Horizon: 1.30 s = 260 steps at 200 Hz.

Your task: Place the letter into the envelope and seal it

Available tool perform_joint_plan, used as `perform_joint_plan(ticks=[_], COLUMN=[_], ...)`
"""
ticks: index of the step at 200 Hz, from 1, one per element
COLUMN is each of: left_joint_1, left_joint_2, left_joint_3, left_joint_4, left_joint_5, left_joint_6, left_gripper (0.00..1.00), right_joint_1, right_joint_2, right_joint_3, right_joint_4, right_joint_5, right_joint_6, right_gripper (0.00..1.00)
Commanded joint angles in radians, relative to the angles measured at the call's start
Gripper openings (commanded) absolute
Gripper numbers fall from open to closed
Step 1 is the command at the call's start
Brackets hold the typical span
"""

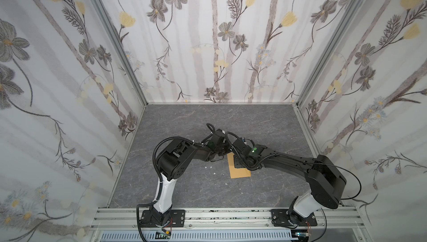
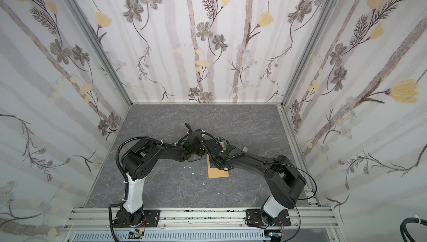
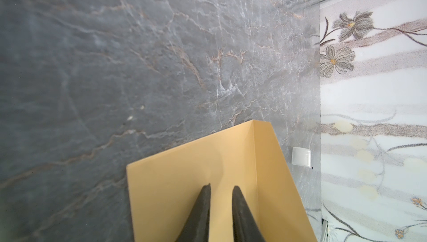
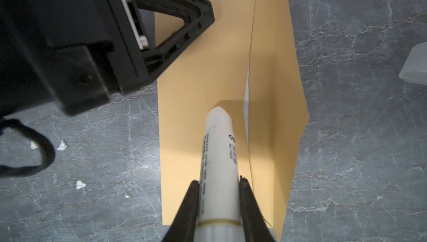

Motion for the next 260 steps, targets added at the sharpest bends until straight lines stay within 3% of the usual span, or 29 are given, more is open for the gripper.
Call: perform_joint_plan(ticks=[1, 95, 212, 260], left_joint_1=[-0.001, -0.002, -0.004, 0.002], left_joint_2=[0.010, 0.005, -0.002, -0.063], left_joint_3=[-0.009, -0.007, 0.045, 0.140], left_joint_4=[-0.155, -0.155, -0.152, -0.152], left_joint_5=[-0.010, -0.007, 0.000, 0.048], left_joint_6=[0.001, -0.004, 0.017, -0.010], left_gripper=[0.22, 0.22, 0.23, 0.29], right_joint_1=[-0.004, -0.045, -0.048, -0.129], right_joint_2=[0.017, 0.034, -0.196, -0.363], right_joint_3=[-0.003, 0.011, -0.024, -0.056], right_joint_4=[0.022, 0.062, 0.062, 0.064], right_joint_5=[0.018, 0.012, 0.036, 0.045], right_joint_6=[0.007, -0.021, 0.020, 0.001], right_gripper=[0.00, 0.00, 0.00, 0.00])
